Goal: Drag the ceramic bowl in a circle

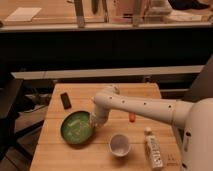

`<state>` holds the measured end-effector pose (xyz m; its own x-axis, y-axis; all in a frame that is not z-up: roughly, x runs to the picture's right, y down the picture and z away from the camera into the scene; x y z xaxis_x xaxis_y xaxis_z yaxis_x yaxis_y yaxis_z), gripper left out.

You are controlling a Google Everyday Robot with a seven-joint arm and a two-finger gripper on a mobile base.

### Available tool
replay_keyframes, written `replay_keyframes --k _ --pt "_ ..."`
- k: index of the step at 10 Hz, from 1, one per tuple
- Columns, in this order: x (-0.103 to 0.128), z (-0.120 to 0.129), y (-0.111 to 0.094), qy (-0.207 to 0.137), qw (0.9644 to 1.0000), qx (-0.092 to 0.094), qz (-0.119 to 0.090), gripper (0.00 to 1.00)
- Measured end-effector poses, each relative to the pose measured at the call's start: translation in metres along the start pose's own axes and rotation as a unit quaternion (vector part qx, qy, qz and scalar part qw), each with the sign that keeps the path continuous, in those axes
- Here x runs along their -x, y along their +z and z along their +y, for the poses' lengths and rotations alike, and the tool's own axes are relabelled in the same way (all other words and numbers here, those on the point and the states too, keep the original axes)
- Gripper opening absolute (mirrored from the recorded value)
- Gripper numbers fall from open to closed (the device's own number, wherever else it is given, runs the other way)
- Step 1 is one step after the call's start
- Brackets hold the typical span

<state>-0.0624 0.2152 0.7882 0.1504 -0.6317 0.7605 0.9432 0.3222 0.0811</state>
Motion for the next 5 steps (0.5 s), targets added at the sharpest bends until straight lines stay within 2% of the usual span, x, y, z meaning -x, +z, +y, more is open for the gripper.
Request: replay_keyframes --k 5 --pt "-0.0049 0.0038 -0.0017 0.016 0.9999 0.002 -0.003 0.01"
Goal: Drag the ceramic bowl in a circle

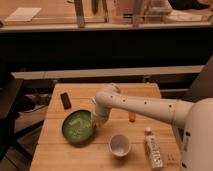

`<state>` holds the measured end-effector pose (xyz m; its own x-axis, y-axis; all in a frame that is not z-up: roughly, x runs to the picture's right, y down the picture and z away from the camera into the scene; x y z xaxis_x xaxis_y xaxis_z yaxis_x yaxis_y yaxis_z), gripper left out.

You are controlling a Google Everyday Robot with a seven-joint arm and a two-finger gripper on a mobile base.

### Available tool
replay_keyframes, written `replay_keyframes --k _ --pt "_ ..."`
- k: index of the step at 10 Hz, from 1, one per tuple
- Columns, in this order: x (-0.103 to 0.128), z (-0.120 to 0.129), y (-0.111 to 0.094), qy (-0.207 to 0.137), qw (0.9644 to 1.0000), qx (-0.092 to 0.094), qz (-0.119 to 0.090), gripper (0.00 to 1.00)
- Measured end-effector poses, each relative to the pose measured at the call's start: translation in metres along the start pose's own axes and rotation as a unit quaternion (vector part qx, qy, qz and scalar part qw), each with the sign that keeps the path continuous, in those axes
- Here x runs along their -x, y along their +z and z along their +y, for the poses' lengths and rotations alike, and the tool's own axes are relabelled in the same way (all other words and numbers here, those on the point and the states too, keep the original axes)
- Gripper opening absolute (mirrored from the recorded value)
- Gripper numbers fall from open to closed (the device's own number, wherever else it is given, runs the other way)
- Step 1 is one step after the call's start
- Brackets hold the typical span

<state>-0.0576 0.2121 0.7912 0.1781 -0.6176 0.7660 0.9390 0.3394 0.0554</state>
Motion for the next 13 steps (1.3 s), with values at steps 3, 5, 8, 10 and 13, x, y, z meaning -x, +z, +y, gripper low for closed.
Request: replay_keyframes --k 3,5,8,10,13 --pt "-0.001 0.005 -0.002 0.011 0.9999 0.001 -0.001 0.01" --pt "-0.001 0.009 -0.004 0.015 0.9999 0.003 -0.003 0.01" --pt "0.000 0.011 -0.006 0.018 0.9998 0.006 -0.005 0.01" --pt "0.002 0.012 -0.006 0.019 0.9998 0.008 -0.007 0.01" --pt "0.005 0.019 -0.007 0.021 0.9997 0.012 -0.010 0.01"
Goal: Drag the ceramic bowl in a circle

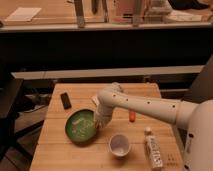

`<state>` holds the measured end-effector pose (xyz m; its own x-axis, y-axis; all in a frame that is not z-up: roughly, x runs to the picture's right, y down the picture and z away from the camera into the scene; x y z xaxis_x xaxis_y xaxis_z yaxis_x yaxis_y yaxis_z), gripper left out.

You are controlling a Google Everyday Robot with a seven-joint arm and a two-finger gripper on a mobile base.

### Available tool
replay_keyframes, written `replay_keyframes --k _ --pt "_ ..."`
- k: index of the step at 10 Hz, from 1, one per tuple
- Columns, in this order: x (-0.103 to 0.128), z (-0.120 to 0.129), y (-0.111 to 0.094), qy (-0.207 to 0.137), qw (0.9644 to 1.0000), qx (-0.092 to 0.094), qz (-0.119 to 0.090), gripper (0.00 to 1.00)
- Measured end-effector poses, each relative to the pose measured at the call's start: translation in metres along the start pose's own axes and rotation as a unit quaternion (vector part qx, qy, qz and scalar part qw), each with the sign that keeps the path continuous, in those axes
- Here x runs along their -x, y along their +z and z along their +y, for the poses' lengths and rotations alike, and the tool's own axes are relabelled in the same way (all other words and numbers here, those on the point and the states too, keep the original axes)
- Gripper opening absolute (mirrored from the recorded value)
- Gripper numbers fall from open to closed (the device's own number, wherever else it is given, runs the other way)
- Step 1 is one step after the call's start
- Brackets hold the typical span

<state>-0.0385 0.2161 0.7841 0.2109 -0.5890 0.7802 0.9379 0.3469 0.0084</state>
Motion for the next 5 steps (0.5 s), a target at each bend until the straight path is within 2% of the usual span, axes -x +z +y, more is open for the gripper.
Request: replay_keyframes --k 5 --pt "0.0028 0.0003 0.0010 -0.005 0.9999 0.009 -0.004 0.01"
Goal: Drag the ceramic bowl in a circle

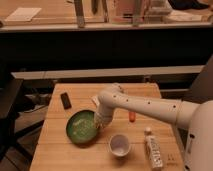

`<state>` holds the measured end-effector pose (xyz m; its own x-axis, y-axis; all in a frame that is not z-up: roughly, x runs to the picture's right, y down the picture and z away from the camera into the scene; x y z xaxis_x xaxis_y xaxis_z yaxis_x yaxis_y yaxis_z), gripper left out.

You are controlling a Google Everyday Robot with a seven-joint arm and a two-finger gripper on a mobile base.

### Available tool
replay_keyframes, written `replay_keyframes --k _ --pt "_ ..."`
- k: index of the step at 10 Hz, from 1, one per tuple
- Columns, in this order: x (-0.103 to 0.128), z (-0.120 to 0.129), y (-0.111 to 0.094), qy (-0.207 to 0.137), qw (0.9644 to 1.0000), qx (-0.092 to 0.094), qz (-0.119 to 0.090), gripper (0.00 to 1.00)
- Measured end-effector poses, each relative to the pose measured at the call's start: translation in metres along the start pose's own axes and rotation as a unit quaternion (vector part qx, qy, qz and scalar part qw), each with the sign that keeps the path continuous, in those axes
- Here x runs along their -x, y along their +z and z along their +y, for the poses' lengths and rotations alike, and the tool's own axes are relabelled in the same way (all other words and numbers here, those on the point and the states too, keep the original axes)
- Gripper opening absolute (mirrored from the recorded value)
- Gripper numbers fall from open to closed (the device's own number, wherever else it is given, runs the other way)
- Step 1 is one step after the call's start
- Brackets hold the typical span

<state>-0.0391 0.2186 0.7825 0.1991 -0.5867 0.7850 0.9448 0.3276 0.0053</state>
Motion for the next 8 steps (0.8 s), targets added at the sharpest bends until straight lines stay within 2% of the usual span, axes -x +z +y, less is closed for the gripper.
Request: replay_keyframes --k 8 --pt "0.0020 -0.0002 0.0007 -0.004 0.9999 0.013 -0.006 0.01"
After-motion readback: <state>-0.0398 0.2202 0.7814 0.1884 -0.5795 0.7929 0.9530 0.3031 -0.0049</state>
